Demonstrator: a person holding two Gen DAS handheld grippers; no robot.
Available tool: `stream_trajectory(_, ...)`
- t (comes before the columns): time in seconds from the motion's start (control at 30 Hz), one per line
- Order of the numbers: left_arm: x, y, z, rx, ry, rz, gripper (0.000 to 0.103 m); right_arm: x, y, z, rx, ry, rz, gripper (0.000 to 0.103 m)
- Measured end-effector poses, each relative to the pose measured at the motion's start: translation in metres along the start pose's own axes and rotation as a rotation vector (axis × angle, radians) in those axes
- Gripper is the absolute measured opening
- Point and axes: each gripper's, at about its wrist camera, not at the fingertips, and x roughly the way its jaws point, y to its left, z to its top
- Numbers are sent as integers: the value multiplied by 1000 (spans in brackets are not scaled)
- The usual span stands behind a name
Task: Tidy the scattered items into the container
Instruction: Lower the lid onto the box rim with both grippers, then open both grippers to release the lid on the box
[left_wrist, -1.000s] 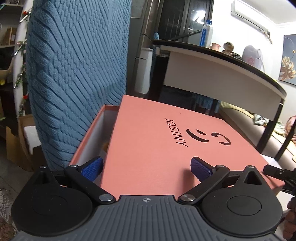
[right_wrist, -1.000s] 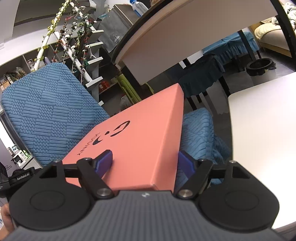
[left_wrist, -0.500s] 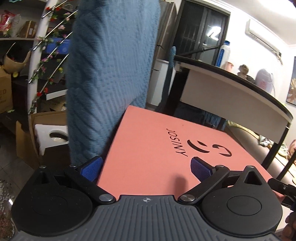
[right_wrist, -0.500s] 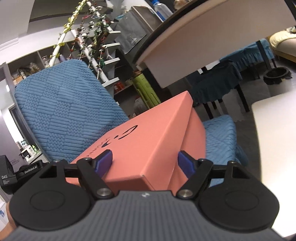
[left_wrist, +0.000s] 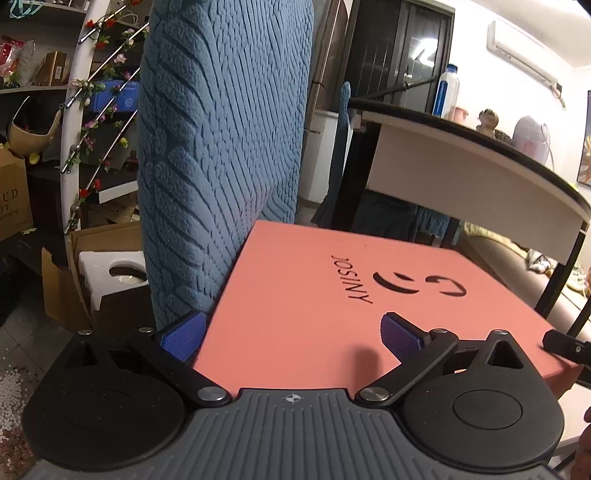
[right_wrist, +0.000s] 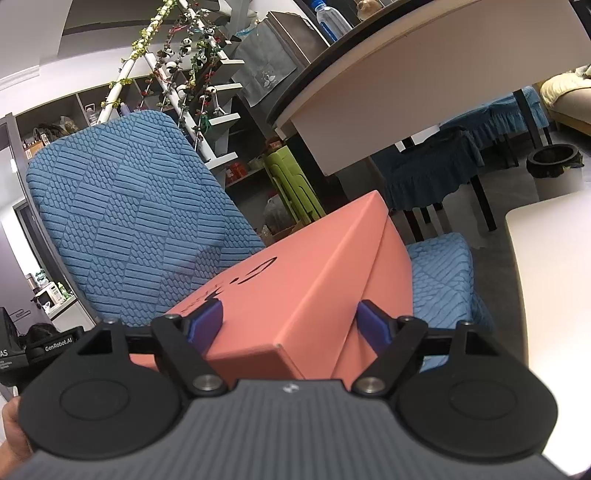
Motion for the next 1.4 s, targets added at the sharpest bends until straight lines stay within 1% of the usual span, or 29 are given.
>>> stream_trajectory(0.2,3,-3,-4,42,15,17,101,0,-1,-1,-9,13,-3,79)
stream_trajectory(0.47,15,-5,-9,54,68,43,102,2,-10,-4,23,39,-21,72)
stream_trajectory(0.57,17,-5,-11,66,66,46,103,5,-14,-5,35,55,-23,70)
stream_trajectory(0.7,15,-5,-10,60,66,49,103,5,-13,-5,6,60,-24,70)
stream_trajectory(0.8,10,-7,-9,57,51,54,103,2,-7,-1,-62,43,-43,63)
stream_trajectory(0.83,6,-11,-8,65,38,50,103,0,-4,0,-87,35,-49,63)
stream_trajectory(1.07,-18,-52,-8,134,-52,30,103,-19,-7,7,-124,10,-91,63)
stream_trajectory(1.27,-18,-81,-13,145,-59,17,103,-41,-9,13,-174,-6,-130,63)
stream_trajectory(1.4,-16,-96,-16,134,-62,11,103,-56,-11,16,-201,-18,-155,63)
